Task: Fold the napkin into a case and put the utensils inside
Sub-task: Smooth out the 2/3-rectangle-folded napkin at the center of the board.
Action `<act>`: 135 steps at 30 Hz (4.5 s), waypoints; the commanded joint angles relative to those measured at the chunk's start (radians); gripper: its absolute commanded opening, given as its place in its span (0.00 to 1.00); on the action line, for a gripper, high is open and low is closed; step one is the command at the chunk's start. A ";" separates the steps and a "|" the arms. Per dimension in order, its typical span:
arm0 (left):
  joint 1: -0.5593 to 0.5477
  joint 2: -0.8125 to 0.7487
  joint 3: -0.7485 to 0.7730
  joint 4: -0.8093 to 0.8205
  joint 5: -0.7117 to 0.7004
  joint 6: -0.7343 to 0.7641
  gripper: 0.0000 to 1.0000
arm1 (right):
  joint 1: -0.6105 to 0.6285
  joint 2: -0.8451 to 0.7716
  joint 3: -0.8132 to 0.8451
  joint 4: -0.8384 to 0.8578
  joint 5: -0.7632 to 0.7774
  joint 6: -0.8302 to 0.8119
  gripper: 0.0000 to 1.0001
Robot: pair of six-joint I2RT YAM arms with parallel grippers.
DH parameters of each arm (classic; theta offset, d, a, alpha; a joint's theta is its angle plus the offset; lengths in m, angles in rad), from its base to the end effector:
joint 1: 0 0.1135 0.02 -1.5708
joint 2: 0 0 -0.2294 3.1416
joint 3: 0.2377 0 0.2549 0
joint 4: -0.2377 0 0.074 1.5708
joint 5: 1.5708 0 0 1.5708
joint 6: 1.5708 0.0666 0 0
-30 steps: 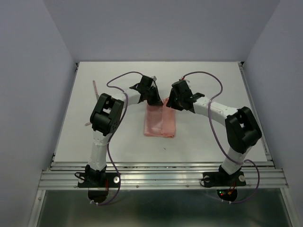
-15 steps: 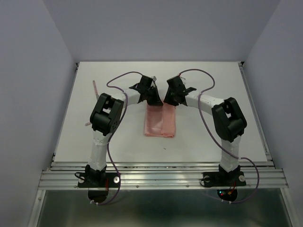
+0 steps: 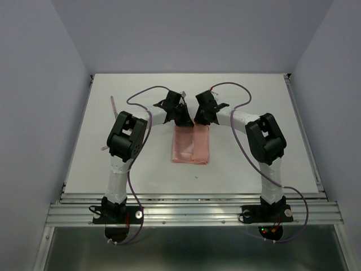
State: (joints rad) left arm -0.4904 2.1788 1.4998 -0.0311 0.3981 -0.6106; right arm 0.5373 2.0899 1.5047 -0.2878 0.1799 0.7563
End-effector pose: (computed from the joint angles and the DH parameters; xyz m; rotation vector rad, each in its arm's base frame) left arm 0.4150 -0.2508 0.1047 0.0783 2.4290 -0.9971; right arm 0.4040 0.2268 0.1190 0.3486 2.4333 0.3618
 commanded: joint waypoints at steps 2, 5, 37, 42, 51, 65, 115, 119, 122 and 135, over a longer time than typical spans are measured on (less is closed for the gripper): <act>0.010 -0.030 -0.016 0.016 0.007 0.023 0.00 | -0.003 0.010 0.055 0.004 0.000 -0.005 0.04; 0.015 -0.031 -0.019 0.014 0.007 0.025 0.00 | -0.003 0.015 0.057 0.006 -0.010 -0.005 0.01; 0.055 -0.174 -0.084 0.017 0.013 0.031 0.04 | -0.003 0.096 0.049 0.055 -0.091 -0.012 0.01; 0.067 -0.212 -0.099 0.023 0.013 0.009 0.32 | -0.003 0.072 -0.019 0.157 -0.186 -0.043 0.01; 0.082 -0.174 -0.073 0.048 0.058 -0.029 0.67 | -0.003 0.047 -0.119 0.354 -0.385 -0.195 0.01; 0.087 -0.074 -0.047 0.080 0.079 -0.069 0.67 | -0.003 0.027 -0.159 0.377 -0.425 -0.249 0.01; 0.095 -0.099 -0.076 0.057 0.024 -0.051 0.00 | -0.003 -0.056 -0.146 0.291 -0.363 -0.267 0.23; 0.095 -0.119 -0.088 0.053 0.027 -0.043 0.00 | -0.003 -0.070 -0.144 0.291 -0.304 -0.253 0.35; 0.095 -0.117 -0.093 0.054 0.031 -0.037 0.00 | -0.003 -0.100 -0.143 0.291 -0.296 -0.256 0.38; 0.095 -0.109 -0.089 0.056 0.044 -0.028 0.00 | -0.036 -0.177 -0.127 0.180 -0.224 -0.290 0.39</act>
State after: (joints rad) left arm -0.3973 2.1300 1.4193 0.0216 0.4362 -0.6613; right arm 0.5198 1.9175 1.3533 -0.0711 -0.0814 0.4820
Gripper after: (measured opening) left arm 0.025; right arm 0.400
